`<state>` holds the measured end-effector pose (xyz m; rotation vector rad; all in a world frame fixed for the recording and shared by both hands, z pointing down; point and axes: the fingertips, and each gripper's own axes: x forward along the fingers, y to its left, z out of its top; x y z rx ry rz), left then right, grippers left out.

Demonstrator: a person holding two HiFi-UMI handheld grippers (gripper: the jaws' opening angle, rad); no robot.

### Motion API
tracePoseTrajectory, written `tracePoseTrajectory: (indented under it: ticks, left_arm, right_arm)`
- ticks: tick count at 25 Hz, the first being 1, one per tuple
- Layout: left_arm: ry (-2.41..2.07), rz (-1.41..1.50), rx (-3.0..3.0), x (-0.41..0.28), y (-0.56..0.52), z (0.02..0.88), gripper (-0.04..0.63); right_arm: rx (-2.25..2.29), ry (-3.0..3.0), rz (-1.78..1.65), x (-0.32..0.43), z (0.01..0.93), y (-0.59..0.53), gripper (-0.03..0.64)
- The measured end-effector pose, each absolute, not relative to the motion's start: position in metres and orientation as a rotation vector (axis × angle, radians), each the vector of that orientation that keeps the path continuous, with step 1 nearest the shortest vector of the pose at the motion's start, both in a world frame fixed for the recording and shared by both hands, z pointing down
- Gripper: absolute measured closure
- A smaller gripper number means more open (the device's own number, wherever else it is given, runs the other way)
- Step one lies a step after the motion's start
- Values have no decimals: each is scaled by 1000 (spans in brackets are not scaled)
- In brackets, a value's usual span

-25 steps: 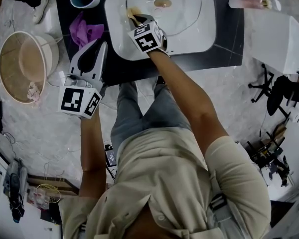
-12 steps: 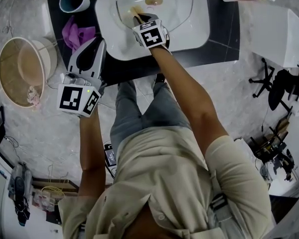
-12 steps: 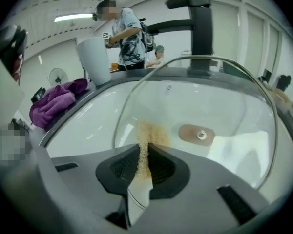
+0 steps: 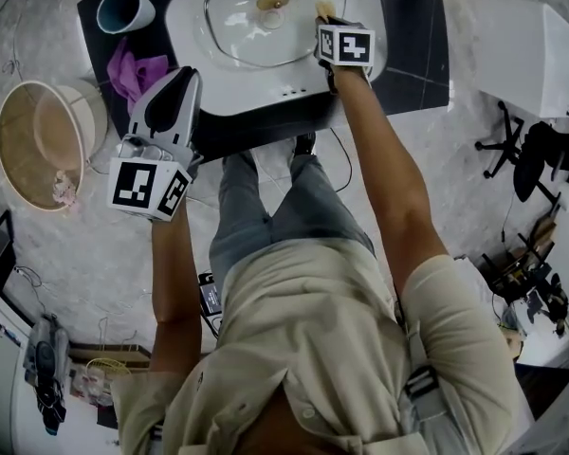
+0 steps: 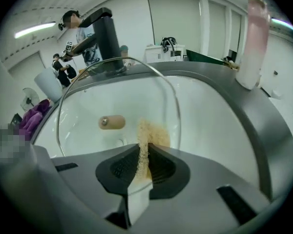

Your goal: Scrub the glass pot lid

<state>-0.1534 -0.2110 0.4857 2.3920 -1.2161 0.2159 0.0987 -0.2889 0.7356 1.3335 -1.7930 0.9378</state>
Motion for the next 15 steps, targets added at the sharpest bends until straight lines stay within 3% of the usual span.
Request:
tracePoseTrajectory:
  ticks: [15]
  left_arm:
    - [-1236,206,2381,-162,-210,485,569]
  right_arm:
    - [1294,-1792,942,94,739,-289,572]
